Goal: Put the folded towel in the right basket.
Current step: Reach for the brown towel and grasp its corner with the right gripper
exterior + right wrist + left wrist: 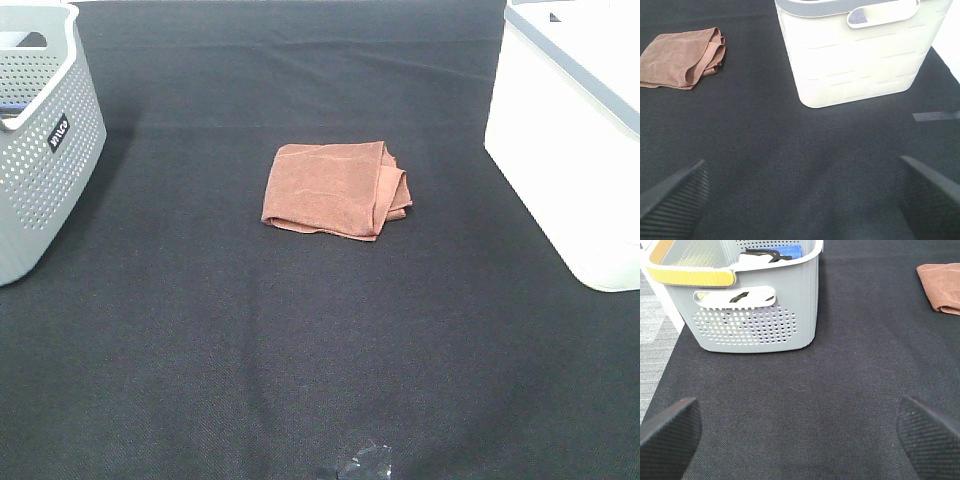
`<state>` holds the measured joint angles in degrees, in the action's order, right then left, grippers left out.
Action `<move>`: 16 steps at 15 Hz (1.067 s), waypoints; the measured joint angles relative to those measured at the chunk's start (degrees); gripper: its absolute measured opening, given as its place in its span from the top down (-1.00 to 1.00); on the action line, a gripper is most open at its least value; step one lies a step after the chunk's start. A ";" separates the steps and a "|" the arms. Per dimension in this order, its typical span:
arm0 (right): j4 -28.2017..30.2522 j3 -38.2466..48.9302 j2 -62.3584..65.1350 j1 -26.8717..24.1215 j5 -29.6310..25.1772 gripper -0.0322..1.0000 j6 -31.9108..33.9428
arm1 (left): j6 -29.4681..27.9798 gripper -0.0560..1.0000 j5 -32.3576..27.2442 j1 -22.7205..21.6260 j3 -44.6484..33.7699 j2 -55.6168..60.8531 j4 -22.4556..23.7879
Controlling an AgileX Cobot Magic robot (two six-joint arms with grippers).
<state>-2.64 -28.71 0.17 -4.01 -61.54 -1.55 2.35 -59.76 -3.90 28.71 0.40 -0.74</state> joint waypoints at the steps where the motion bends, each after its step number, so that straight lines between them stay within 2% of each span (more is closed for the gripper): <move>1: 0.00 0.00 0.00 0.00 0.00 -0.94 0.00 | 0.00 -0.98 0.00 0.00 0.00 0.00 0.00; 16: 0.00 0.00 0.00 0.00 0.00 -0.94 0.00 | 0.00 -0.98 0.00 0.00 0.00 0.00 0.00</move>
<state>-2.64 -28.71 0.17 -4.01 -61.54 -1.55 2.35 -59.76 -3.90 28.71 0.40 -0.74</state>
